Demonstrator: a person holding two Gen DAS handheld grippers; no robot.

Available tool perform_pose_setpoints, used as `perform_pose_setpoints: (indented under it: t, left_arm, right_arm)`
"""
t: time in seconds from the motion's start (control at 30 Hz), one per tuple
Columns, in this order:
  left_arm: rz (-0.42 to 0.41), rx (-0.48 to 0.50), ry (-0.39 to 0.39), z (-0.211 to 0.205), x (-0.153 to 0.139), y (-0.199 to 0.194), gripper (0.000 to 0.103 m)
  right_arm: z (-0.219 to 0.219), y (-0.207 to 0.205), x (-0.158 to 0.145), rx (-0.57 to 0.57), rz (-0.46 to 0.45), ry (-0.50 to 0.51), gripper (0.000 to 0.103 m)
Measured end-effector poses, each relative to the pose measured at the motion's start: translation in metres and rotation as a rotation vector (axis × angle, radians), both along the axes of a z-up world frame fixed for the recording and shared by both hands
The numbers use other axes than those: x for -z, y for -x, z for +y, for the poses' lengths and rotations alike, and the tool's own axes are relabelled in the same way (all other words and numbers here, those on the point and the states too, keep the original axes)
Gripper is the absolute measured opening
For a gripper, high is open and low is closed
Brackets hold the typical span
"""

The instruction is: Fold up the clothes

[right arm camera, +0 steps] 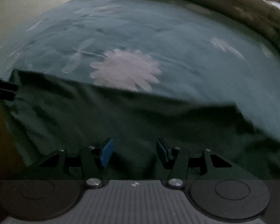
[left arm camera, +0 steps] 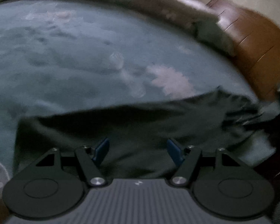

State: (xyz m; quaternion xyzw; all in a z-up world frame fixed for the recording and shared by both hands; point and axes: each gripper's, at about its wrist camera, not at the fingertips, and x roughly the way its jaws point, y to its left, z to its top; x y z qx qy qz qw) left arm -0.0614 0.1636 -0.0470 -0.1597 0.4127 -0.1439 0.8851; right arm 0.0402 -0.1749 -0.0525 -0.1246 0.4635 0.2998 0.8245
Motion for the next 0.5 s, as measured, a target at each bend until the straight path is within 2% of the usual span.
perform_pose_setpoints:
  t: [0.1, 0.17, 0.23, 0.37, 0.5]
  left_arm:
    - [-0.026, 0.08, 0.084, -0.025, -0.006, 0.0, 0.074]
    - [-0.029, 0.141, 0.132, -0.05, -0.001, -0.004, 0.075]
    - [-0.021, 0.169, 0.158, -0.071, 0.01, -0.011, 0.075]
    - [0.03, 0.126, 0.166, -0.088, 0.037, -0.016, 0.075]
    - [0.042, 0.022, 0.197, -0.066, 0.049, 0.012, 0.075]
  right_arm:
    - [-0.013, 0.01, 0.005, 0.07, 0.002, -0.048, 0.059]
    - [-0.019, 0.018, 0.007, 0.1, -0.002, -0.08, 0.061]
    - [-0.023, 0.026, 0.007, 0.113, -0.027, -0.104, 0.068]
    - [-0.032, 0.039, 0.012, 0.134, -0.088, -0.147, 0.077]
    - [-0.045, 0.049, 0.022, 0.166, -0.131, -0.175, 0.082]
